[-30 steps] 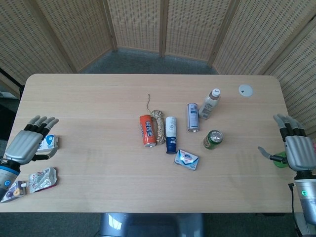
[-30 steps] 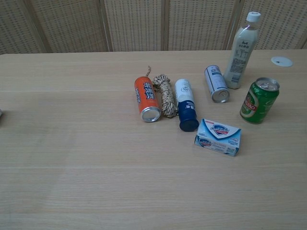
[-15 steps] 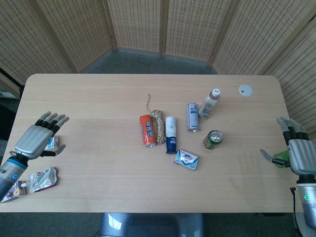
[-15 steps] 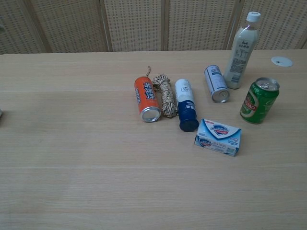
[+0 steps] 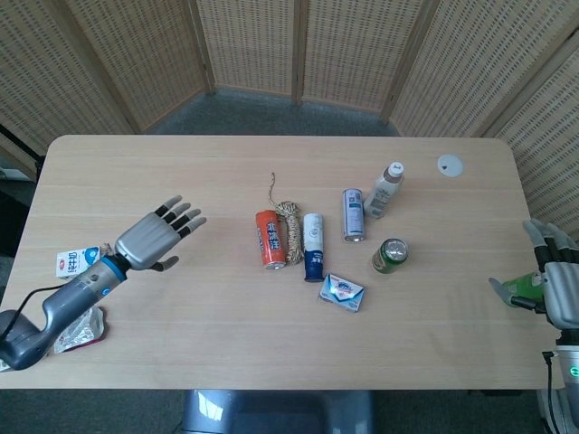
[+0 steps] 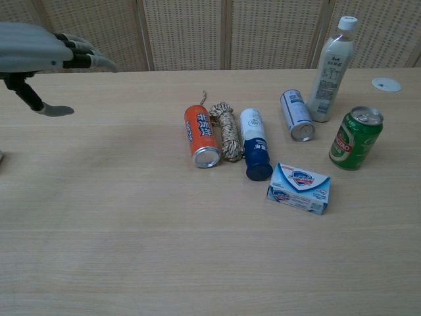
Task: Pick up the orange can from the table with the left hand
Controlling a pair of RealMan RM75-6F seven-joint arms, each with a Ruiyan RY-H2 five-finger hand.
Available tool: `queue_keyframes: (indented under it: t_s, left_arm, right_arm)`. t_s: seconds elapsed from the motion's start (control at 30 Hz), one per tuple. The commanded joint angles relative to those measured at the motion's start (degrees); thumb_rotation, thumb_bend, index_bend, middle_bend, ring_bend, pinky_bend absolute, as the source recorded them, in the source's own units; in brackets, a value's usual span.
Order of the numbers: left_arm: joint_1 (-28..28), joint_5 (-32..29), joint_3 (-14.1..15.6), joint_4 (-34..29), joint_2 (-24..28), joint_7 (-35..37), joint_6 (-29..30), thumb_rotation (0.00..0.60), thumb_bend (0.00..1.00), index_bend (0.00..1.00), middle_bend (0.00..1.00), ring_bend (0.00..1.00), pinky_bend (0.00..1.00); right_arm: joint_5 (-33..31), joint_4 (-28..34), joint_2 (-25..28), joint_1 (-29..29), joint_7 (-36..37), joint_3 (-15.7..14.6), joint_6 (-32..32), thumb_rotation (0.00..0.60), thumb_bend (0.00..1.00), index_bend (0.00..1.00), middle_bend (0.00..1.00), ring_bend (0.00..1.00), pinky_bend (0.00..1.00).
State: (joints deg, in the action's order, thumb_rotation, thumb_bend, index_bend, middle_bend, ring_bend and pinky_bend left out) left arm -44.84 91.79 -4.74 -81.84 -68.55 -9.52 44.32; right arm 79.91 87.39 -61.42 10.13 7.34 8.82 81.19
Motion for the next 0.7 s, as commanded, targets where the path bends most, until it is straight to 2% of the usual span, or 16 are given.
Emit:
queue_keyframes:
  t_s: [0.03, 0.27, 0.7]
  left_arm:
    - [-4.21, 1.37, -0.32, 3.45, -4.26, -1.80, -3.60, 0.482, 0.41, 0.00, 0.00, 0.00, 0.00]
    - [-9.60, 0.72, -0.74, 10.31, -12.43, -0.44, -7.23, 0.486, 0.41, 0.00, 0.00, 0.00, 0.00]
    - [-16.57, 1.19, 1.04, 24.40, -23.98, 7.08, -10.70, 0.490, 0.41, 0.00, 0.00, 0.00, 0.00]
  right_arm:
    - [-0.14, 0.33, 0.35, -0.40, -0.20, -0.08, 0.30, 0.323, 0.24, 0.00, 0.03, 0.00, 0.00]
    - [-0.77, 0.93, 1.31, -1.41, -0.37, -0.13, 0.84, 0.320, 0.24, 0.00, 0.03, 0.00, 0.00]
    - [-1.80, 0.67, 1.48, -2.41, -0.53, -0.09, 0.92, 0.320, 0.25, 0.00, 0.03, 0.00, 0.00]
